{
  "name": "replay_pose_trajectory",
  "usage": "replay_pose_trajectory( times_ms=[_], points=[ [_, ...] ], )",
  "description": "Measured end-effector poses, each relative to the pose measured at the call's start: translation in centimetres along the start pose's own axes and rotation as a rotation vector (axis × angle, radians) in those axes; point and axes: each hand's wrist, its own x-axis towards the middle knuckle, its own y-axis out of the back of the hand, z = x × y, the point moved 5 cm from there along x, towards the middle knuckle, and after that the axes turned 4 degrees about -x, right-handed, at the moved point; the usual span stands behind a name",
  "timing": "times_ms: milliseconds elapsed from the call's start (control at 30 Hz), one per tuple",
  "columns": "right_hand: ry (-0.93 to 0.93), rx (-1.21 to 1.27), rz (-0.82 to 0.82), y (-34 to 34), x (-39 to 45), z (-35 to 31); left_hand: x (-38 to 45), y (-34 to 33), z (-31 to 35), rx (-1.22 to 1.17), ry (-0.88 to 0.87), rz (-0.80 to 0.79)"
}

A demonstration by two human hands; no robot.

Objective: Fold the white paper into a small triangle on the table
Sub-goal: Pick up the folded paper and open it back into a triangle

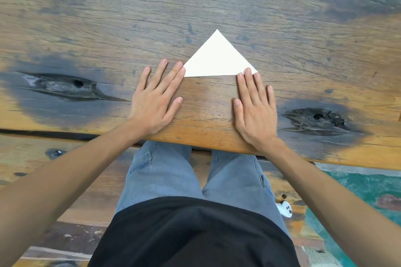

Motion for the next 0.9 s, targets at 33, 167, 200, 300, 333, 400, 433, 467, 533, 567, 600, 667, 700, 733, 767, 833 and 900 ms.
replay_pose_trajectory(
  times_ms=[33,167,200,300,333,400,433,467,533,567,600,667,700,733,767,833,900],
  points=[
    [-0.004,0.031,-0.006,0.3,-0.2,0.4,0.0,0.4,0.2,-0.016,0.006,-0.022],
    [0.002,0.206,0.086,2.5,0.6,0.9,0.8,2.9,1.2,-0.283,0.128,-0.029],
    [0.0,0.235,0.112,3.1,1.3,0.8,1.5,3.8,1.6,-0.365,0.175,0.008],
    [-0.022,0.284,0.099,4.7,4.1,-0.3,4.5,5.9,3.1,-0.491,0.26,0.073],
    [-0.031,0.301,0.071,5.1,5.2,-0.8,5.8,6.2,3.6,-0.51,0.268,0.049],
    [-0.042,0.331,0.002,5.8,7.4,-1.6,7.9,6.5,4.5,-0.518,0.281,-0.009],
    [-0.047,0.34,-0.028,6.0,8.4,-1.9,8.8,6.5,4.8,-0.514,0.291,-0.033],
    [-0.056,0.345,-0.055,6.3,9.3,-2.1,9.5,6.5,4.8,-0.509,0.304,-0.048],
    [-0.078,0.331,-0.111,6.6,10.8,-2.4,10.4,6.6,4.7,-0.492,0.348,-0.06],
    [-0.089,0.313,-0.138,6.6,11.4,-2.5,10.7,6.5,4.5,-0.481,0.372,-0.062],
    [-0.1,0.297,-0.164,6.6,11.9,-2.5,11.0,6.5,4.3,-0.474,0.392,-0.067],
    [-0.116,0.288,-0.212,6.5,12.5,-2.6,11.4,6.3,4.0,-0.481,0.422,-0.078],
    [-0.125,0.295,-0.232,6.5,12.7,-2.6,11.5,6.2,4.0,-0.49,0.432,-0.081],
    [-0.139,0.309,-0.249,6.4,12.8,-2.5,11.7,6.1,4.0,-0.496,0.44,-0.085],
    [-0.157,0.332,-0.264,6.3,12.9,-2.4,11.7,6.1,3.9,-0.501,0.445,-0.09],
    [-0.198,0.395,-0.29,6.1,13.0,-2.2,11.8,6.0,3.8,-0.51,0.455,-0.1],
    [-0.237,0.456,-0.308,5.8,13.1,-2.0,11.9,5.9,3.6,-0.521,0.456,-0.112]
  ],
)
